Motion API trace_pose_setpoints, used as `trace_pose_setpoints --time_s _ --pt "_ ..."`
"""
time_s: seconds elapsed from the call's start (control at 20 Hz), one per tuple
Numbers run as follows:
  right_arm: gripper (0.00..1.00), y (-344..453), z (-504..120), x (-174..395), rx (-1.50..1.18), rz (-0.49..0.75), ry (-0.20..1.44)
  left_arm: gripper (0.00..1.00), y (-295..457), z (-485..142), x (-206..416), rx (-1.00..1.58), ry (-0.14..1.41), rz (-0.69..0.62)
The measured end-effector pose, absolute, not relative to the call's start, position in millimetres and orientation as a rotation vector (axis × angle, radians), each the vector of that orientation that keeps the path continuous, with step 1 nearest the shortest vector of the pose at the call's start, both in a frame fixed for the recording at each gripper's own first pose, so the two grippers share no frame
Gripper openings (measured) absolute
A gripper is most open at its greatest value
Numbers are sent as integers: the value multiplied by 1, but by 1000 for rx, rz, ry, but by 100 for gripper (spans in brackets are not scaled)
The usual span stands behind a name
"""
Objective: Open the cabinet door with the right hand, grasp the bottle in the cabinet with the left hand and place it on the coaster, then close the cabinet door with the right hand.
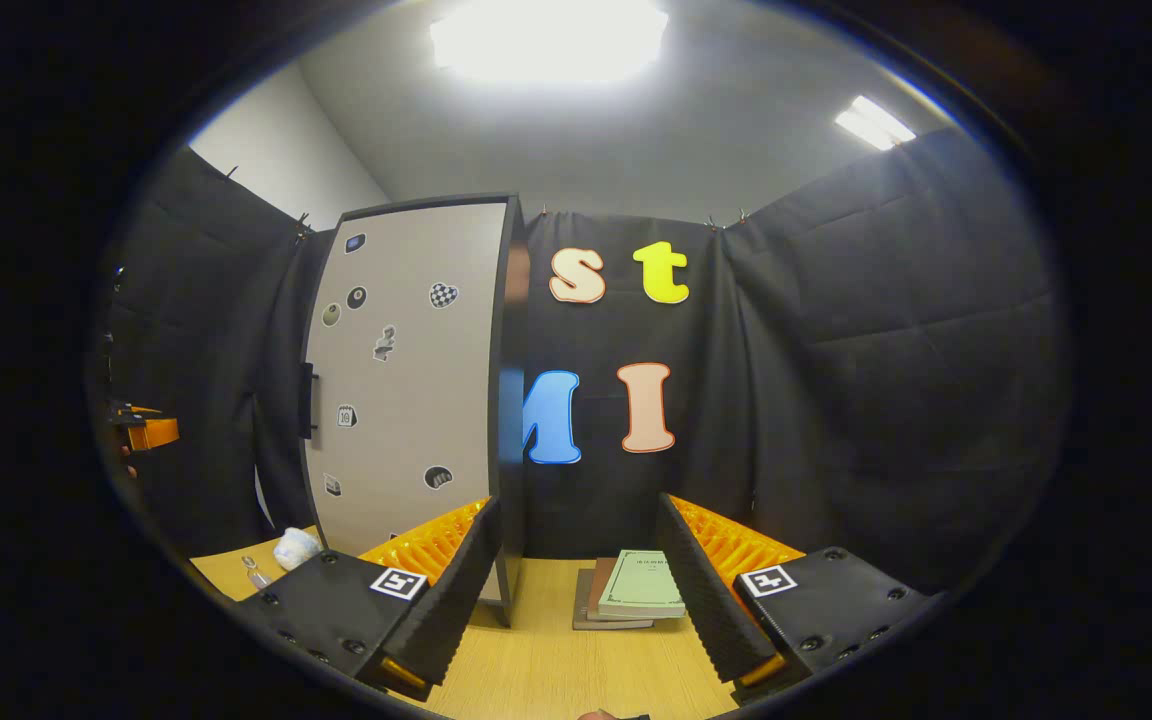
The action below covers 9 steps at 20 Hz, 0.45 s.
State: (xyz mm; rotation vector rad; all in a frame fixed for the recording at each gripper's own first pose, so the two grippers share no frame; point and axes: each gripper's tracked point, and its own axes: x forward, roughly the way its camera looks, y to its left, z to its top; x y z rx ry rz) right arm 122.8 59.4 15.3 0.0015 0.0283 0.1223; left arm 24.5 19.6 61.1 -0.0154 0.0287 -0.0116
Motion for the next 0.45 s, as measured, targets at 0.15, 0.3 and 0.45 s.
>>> trace_pose_setpoints --time_s 0.15,0.3,0.45 --pt "98 66 21 114 11 128 24 72 32 61 18 -16 27 -2" --pt "98 68 25 108 12 125 19 68 40 60 13 -13 29 2" --pt "99 71 27 104 11 121 18 69 47 59 10 -2 31 4"
